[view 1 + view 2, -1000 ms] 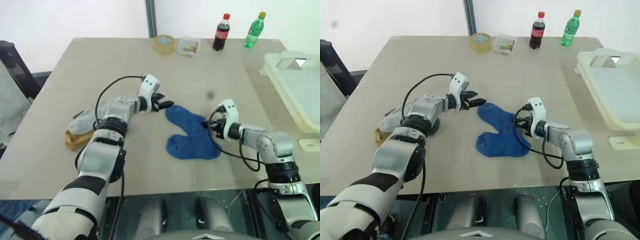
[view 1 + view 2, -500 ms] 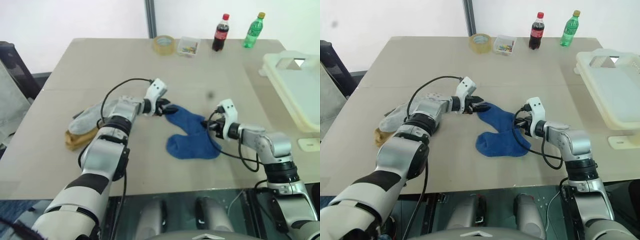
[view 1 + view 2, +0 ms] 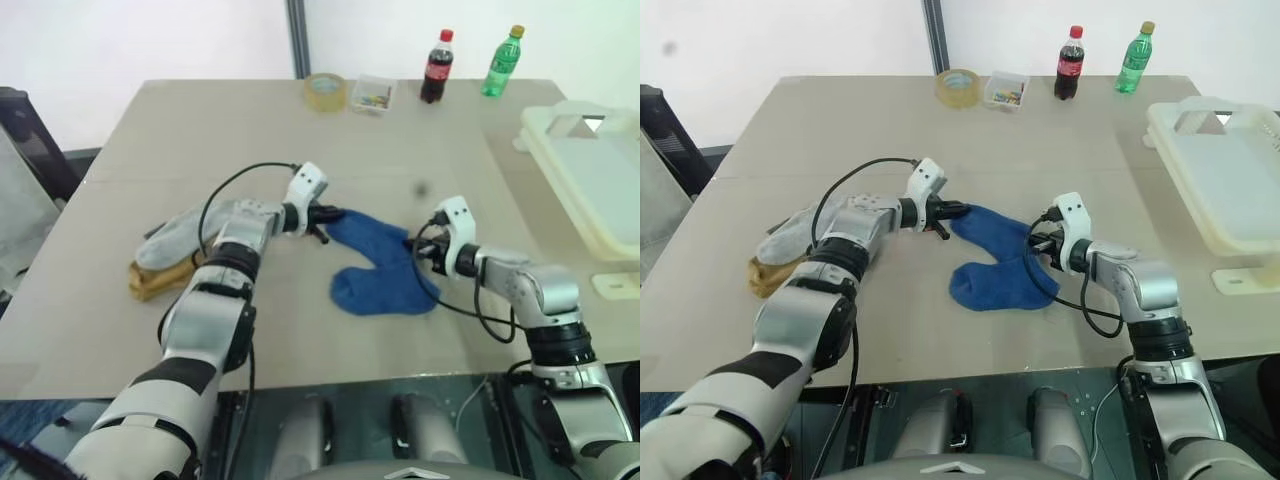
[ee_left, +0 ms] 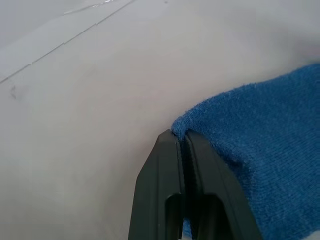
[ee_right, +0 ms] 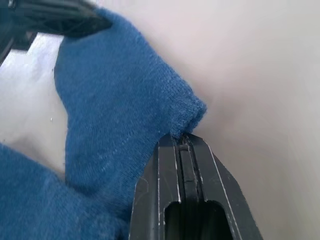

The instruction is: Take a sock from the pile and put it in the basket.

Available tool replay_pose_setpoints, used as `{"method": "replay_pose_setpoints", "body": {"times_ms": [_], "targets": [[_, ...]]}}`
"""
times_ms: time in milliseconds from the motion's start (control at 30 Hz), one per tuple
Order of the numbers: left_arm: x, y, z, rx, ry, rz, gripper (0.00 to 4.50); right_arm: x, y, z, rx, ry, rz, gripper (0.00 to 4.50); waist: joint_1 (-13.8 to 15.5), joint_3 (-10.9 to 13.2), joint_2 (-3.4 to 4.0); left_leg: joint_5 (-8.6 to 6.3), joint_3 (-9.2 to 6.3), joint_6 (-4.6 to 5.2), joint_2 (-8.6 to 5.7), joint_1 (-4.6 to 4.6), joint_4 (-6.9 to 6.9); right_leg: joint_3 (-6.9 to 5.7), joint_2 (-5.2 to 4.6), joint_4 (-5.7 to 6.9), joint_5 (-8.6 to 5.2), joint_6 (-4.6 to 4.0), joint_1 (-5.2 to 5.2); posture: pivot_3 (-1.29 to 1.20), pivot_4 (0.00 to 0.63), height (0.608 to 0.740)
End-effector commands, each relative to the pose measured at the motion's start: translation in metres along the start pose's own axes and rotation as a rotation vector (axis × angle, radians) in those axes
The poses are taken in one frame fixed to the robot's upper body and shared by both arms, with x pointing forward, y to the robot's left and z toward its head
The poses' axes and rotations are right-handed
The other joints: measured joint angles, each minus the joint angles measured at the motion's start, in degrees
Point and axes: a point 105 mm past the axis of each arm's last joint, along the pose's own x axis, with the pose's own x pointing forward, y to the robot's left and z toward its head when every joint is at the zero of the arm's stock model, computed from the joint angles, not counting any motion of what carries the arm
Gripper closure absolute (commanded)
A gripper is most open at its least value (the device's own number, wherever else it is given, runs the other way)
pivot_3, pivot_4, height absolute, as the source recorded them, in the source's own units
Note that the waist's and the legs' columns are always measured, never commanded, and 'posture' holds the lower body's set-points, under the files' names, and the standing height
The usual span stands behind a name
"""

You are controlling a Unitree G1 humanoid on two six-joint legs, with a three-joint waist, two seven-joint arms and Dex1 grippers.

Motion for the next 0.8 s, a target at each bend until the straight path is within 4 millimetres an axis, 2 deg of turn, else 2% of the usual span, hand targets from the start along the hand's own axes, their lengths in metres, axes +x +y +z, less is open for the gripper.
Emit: {"method": "replay_pose_setpoints", "body": {"times_ms": [33,167,300,500,667,800], "targets": [[-0.01,-0.006,0.015,-0.059,-0.074,-0.024,4.34,-0.001,-0.001,0.038,-0.063,-0.14,-0.028,4.5,0.0,0.0,0.0,0.01,0.0,-0.01,0.0,-0.1,0.02,0.0,0.0,0.03,0.0,0.0,-0.09,0.0,0.15,0.74],[-0.029,-0.007,0.023,-0.132,-0.139,0.023,4.34,0.002,0.002,0.054,-0.081,-0.195,-0.027,4.5,0.1,0.0,0.0,0.03,-0.02,-0.05,0.01,-0.19,0.02,0.0,0.0,0.11,0.0,0.0,-0.19,0.0,0.15,0.74],[-0.053,-0.019,0.039,-0.325,-0.245,-0.01,4.34,-0.002,0.015,0.07,-0.113,-0.199,0.049,4.5,0.2,0.0,0.01,0.04,-0.04,-0.06,0.02,-0.22,0.02,-0.01,-0.02,0.11,0.0,0.0,-0.21,0.0,0.15,0.74],[-0.092,-0.062,0.052,-0.498,-0.298,-0.193,4.34,-0.035,0.028,0.079,-0.164,-0.089,0.145,4.5,0.1,0.0,0.02,0.06,-0.05,-0.1,0.08,-0.22,0.02,0.0,-0.05,0.14,0.0,0.0,-0.23,0.0,0.15,0.74],[-0.112,-0.111,0.03,-0.541,-0.23,-0.325,4.34,-0.072,0.042,0.053,-0.195,0.087,0.215,4.5,0.2,0.0,0.02,0.05,-0.12,-0.1,0.06,-0.14,0.0,-0.05,-0.06,0.1,-0.01,0.0,-0.13,0.0,0.15,0.74],[-0.118,-0.132,0.006,-0.551,-0.181,-0.316,4.34,-0.093,0.062,0.039,-0.19,0.169,0.277,4.5,0.1,0.1,-0.02,0.05,-0.13,-0.1,0.08,-0.06,-0.01,-0.03,-0.08,0.1,-0.02,0.0,-0.07,0.0,0.15,0.74]]}}
